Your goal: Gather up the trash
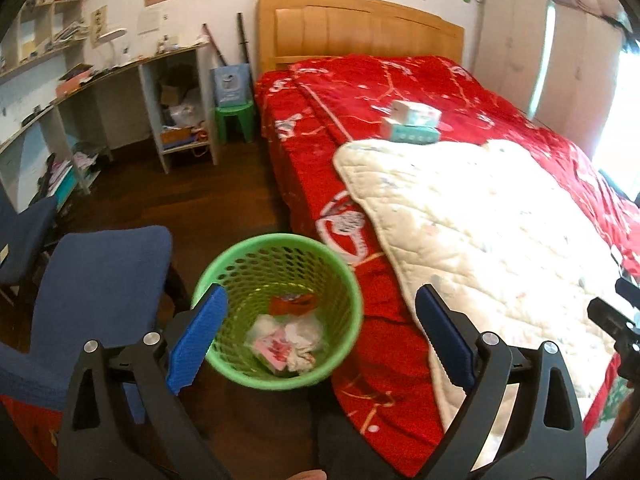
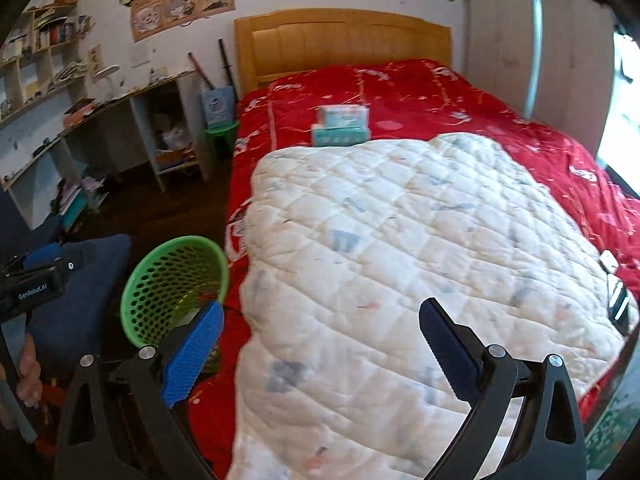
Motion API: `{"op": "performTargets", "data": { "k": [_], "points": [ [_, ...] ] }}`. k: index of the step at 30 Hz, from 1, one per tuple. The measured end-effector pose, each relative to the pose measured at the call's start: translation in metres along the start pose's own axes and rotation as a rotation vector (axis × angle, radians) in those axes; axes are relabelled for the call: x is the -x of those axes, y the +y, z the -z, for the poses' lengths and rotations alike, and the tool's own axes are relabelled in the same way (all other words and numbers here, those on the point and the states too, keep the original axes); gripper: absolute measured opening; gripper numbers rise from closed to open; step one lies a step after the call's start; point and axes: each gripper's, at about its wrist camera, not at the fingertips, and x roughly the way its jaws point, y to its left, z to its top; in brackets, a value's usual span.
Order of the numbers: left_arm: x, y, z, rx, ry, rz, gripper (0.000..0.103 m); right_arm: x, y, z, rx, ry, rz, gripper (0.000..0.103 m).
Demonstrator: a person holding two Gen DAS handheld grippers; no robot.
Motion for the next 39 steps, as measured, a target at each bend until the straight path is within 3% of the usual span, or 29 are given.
{"op": "performTargets", "data": {
  "k": [6,22,39],
  "points": [
    [0.002,-0.037,0.001,-0.070,-0.002,0.038,0.095,0.016,-0.025,0.006,-0.029,-0.019,0.071,0.096],
    [0.011,-0.104,0.002,-0.177,-0.011,0.118,0.095,0.041,-0.076,0.022,-0.133,-0.038,0.160,0.096],
    [0.010,-0.124,0.003,-0.211,-0.006,0.132,0.095,0.045,-0.089,0.028,-0.160,-0.033,0.181,0.096]
  ]
}}
